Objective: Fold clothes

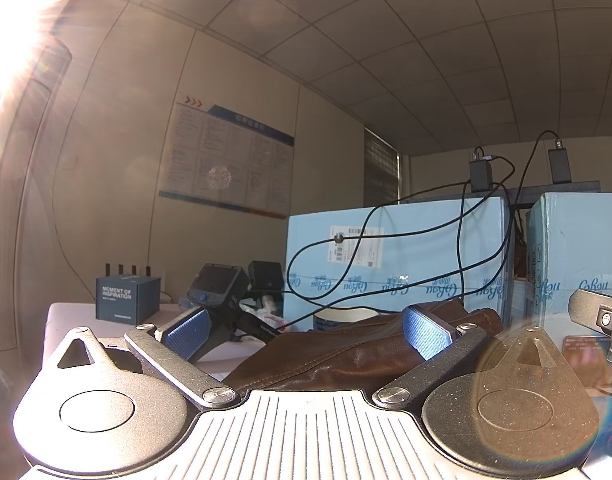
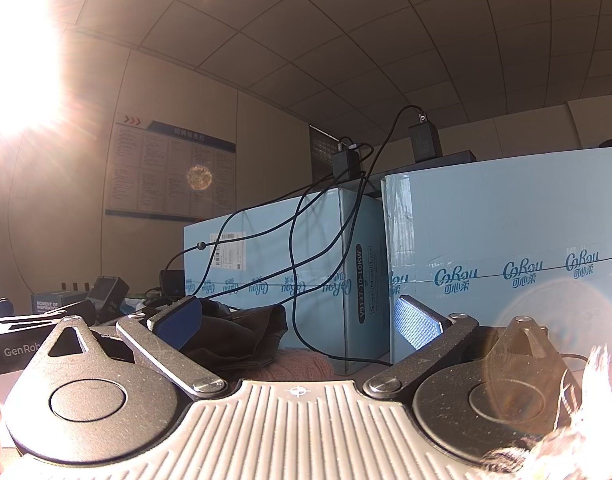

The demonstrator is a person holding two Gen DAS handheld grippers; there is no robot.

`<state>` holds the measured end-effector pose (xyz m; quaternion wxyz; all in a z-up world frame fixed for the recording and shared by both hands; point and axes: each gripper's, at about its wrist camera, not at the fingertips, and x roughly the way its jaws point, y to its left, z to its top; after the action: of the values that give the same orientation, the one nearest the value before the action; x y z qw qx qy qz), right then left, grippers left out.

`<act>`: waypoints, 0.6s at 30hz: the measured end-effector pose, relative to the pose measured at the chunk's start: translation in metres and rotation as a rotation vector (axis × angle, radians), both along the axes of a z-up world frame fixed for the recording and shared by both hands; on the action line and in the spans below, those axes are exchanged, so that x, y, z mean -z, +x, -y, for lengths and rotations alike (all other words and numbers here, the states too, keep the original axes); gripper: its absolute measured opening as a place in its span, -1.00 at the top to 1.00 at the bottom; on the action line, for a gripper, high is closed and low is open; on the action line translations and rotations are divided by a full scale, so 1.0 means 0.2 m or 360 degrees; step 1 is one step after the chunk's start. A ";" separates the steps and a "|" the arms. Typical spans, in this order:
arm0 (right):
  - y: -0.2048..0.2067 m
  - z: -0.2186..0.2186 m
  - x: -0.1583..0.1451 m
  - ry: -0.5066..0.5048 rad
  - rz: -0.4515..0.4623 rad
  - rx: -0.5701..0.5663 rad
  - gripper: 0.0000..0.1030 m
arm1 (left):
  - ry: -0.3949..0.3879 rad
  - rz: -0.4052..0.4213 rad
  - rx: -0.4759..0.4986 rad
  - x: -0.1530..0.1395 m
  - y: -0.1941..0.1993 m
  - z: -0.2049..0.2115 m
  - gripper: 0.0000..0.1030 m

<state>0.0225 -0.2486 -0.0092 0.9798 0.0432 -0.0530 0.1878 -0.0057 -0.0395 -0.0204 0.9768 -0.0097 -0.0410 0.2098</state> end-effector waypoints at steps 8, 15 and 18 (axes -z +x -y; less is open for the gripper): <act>0.00 0.00 0.00 -0.0001 0.0000 -0.0001 -1.00 | 0.0002 0.0001 0.0001 0.00 0.00 0.00 -1.00; 0.00 0.00 0.00 0.0000 0.0000 -0.0001 -1.00 | 0.0003 0.0002 0.0001 0.00 0.00 0.00 -1.00; 0.00 0.00 0.00 0.0001 0.0001 -0.0001 -1.00 | 0.0004 0.0007 0.0000 0.00 -0.01 0.00 -1.00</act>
<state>0.0230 -0.2483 -0.0092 0.9797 0.0433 -0.0532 0.1881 -0.0071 -0.0393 -0.0201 0.9768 -0.0090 -0.0434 0.2097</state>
